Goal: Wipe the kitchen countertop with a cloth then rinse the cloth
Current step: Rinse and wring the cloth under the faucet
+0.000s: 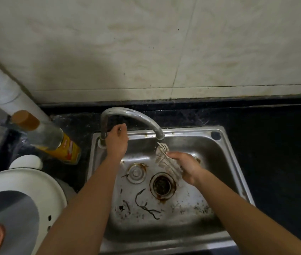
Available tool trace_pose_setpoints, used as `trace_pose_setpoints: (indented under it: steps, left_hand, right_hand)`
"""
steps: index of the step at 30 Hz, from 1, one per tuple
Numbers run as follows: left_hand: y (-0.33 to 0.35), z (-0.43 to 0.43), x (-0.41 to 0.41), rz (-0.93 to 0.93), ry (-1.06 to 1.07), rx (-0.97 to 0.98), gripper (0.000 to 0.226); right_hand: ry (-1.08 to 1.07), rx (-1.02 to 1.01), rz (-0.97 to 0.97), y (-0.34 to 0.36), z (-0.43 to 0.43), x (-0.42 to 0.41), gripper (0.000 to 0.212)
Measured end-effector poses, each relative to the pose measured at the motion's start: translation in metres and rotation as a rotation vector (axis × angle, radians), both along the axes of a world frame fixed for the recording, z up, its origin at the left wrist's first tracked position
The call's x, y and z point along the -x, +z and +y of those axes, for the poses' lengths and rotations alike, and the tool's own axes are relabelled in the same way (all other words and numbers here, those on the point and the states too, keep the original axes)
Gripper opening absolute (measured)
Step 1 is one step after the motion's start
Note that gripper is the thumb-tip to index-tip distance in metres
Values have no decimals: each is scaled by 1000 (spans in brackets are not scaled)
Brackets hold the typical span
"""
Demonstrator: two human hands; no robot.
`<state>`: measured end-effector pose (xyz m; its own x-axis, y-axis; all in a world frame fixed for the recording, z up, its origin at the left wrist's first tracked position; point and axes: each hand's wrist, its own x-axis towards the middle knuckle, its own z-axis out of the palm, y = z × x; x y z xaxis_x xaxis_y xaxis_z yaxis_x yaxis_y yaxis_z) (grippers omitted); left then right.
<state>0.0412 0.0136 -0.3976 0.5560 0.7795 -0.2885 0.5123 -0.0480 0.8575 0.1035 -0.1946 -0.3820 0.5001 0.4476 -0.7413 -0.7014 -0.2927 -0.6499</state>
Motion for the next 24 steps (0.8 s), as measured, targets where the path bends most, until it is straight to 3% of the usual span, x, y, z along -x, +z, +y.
trace_pose_setpoints:
  steps: [8,24]
  left_hand:
    - [-11,-2,5,-125,70,75,19]
    - [-17,-14,23,-180,32,155,17]
  right_hand:
    - [12,-49,81,-5,16,-7,25]
    - [50,6,110,-10,37,-8,27]
